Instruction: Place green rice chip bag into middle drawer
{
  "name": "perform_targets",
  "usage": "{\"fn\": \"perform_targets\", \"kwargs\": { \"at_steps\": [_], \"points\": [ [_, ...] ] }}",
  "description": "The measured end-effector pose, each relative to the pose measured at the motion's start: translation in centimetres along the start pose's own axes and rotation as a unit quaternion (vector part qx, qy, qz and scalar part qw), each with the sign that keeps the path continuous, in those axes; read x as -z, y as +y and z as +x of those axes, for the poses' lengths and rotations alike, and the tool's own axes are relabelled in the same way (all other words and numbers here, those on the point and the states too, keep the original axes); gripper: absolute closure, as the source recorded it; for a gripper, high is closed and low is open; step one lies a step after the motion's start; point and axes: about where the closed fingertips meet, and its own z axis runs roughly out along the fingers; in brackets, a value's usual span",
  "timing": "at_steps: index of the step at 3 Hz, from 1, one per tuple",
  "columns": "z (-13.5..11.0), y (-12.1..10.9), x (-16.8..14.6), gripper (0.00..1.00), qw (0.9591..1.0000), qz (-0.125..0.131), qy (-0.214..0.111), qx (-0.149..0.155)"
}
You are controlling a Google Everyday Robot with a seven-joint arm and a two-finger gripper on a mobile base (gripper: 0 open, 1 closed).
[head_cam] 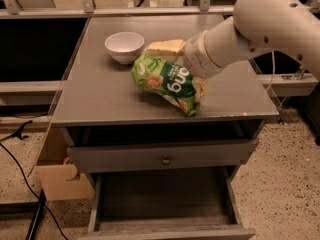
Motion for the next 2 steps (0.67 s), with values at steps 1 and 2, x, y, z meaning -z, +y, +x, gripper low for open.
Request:
{"fn": "perform_targets", "kwargs": {
  "at_steps": [1,2],
  "points": [
    [-0.07,0.45,-0.83,0.00,0.9987,-0.046,-0.001,0.019],
    [-0.09,0.46,-1.03,0.19,0.9985,-0.050,-0.001,0.023]
  ]
}}
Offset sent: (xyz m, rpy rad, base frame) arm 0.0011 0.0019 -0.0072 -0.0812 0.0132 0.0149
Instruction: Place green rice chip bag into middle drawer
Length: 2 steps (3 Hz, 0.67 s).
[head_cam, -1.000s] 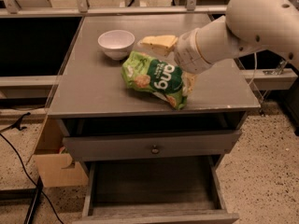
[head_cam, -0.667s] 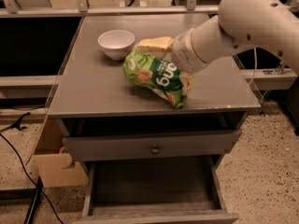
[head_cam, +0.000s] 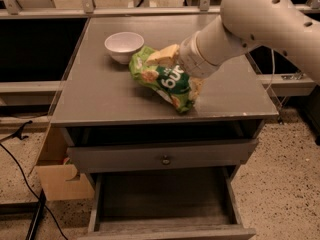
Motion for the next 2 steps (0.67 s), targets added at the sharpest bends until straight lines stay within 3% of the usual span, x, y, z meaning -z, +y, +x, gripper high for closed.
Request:
{"fn": "perform_targets", "kwargs": {
  "at_steps": [2],
  "points": [
    [0.00,0.00,0.00,0.74,1.0000,0.000,0.000,0.000]
  ]
}}
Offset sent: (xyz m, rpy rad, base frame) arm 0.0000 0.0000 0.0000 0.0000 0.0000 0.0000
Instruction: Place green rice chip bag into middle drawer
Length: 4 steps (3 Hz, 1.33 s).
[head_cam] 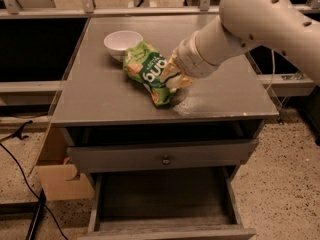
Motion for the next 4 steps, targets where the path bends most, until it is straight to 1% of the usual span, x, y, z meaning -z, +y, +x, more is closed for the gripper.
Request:
{"fn": "perform_targets", "kwargs": {
  "at_steps": [1,2,3,4],
  "points": [
    [0.00,0.00,0.00,1.00,1.0000,0.000,0.000,0.000],
    [0.00,0.00,0.00,1.00,1.0000,0.000,0.000,0.000],
    [-0.01,0.00,-0.01,0.81,1.0000,0.000,0.000,0.000],
    [-0.01,0.00,-0.01,0.57,1.0000,0.000,0.000,0.000]
  ]
}}
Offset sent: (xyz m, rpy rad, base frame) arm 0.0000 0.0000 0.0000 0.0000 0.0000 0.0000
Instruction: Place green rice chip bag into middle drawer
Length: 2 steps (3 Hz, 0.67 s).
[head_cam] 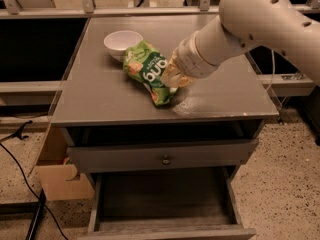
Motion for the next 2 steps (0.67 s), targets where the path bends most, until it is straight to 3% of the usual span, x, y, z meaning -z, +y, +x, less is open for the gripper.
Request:
{"fn": "perform_targets", "kwargs": {
  "at_steps": [2],
  "points": [
    [0.00,0.00,0.00,0.03,1.0000,0.000,0.000,0.000]
  ]
}}
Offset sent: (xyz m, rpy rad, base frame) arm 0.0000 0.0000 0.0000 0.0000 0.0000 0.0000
